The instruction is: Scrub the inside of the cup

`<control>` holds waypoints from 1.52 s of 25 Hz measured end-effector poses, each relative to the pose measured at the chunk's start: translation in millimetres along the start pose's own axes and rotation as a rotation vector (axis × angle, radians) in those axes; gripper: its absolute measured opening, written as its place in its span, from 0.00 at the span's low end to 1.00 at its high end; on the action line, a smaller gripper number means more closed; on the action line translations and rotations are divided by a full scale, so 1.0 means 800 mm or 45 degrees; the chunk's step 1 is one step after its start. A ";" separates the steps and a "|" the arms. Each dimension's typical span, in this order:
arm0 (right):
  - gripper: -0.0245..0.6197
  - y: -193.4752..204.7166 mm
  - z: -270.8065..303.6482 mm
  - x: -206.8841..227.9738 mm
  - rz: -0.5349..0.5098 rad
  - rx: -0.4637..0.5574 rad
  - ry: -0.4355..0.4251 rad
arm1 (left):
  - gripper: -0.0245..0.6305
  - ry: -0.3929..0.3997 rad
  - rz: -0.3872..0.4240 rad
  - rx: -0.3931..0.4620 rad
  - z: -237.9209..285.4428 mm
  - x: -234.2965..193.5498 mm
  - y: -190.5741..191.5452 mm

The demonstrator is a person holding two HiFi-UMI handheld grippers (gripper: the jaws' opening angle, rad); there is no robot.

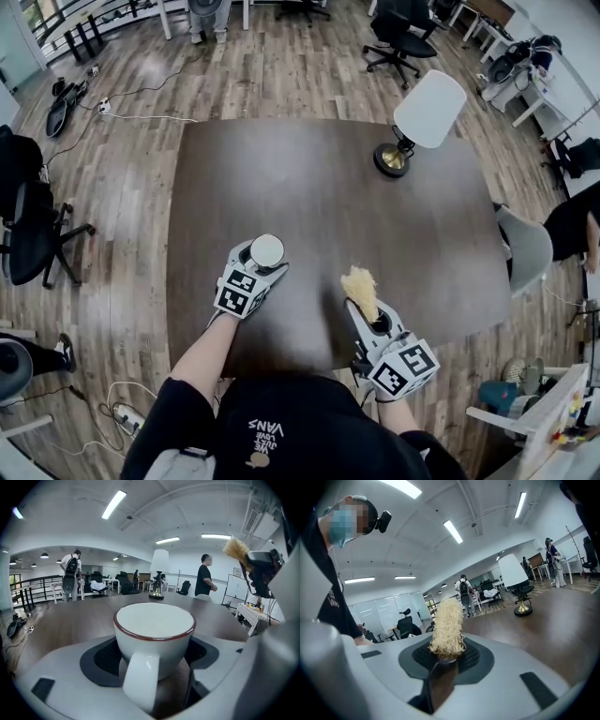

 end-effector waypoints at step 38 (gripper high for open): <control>0.16 -0.008 0.014 -0.009 -0.001 -0.007 -0.069 | 0.65 -0.050 0.097 -0.007 0.007 0.002 0.013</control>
Point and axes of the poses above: the fingertips, and each gripper's own axes: z forward along the fingers, x to its right, y out of its underside, the point moved 2 cm from there along -z, backward along the fingers, and after that the axes turned 15 degrees about y, right-handed, at the moved point
